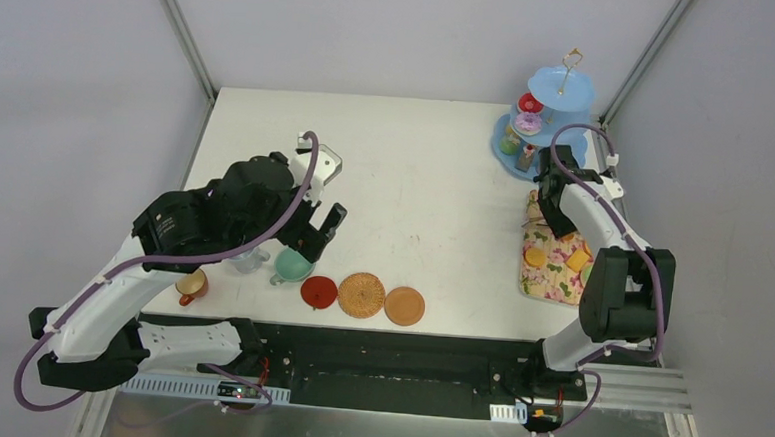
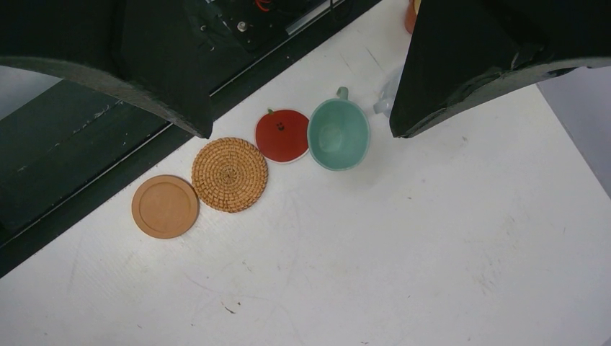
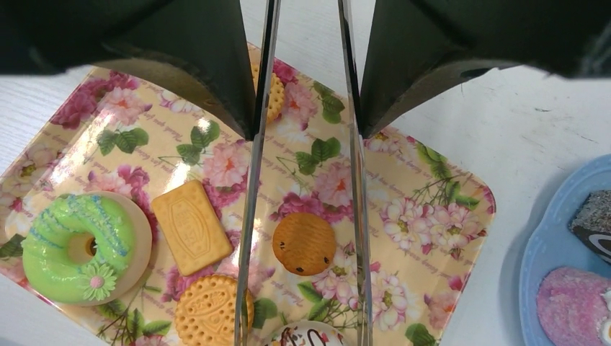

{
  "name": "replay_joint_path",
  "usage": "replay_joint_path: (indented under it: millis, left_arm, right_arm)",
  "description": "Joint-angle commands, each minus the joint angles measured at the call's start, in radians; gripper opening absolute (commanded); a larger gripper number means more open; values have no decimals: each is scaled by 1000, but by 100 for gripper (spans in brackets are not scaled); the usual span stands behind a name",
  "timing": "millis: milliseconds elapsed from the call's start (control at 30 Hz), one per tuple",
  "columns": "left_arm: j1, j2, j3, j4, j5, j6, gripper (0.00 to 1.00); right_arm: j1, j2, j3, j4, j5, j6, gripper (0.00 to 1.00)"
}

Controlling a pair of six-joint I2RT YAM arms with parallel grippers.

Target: Serve the afternoon tea

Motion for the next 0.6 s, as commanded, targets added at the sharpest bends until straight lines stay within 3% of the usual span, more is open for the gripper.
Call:
replay_joint_path:
  millis: [0,300,567]
  left_arm:
    - [-16,4,12,13,-14,15,100]
    - [-18,12,29,15,-4,12,100]
    - [-19,21,49,9,-8,8,100]
  right_arm:
    - [-6,-15,22,-2,28,-33,54]
    - [-6,-81,25,-43,14,-66,37]
    - [1,-235,25,-100,-66,-166,32]
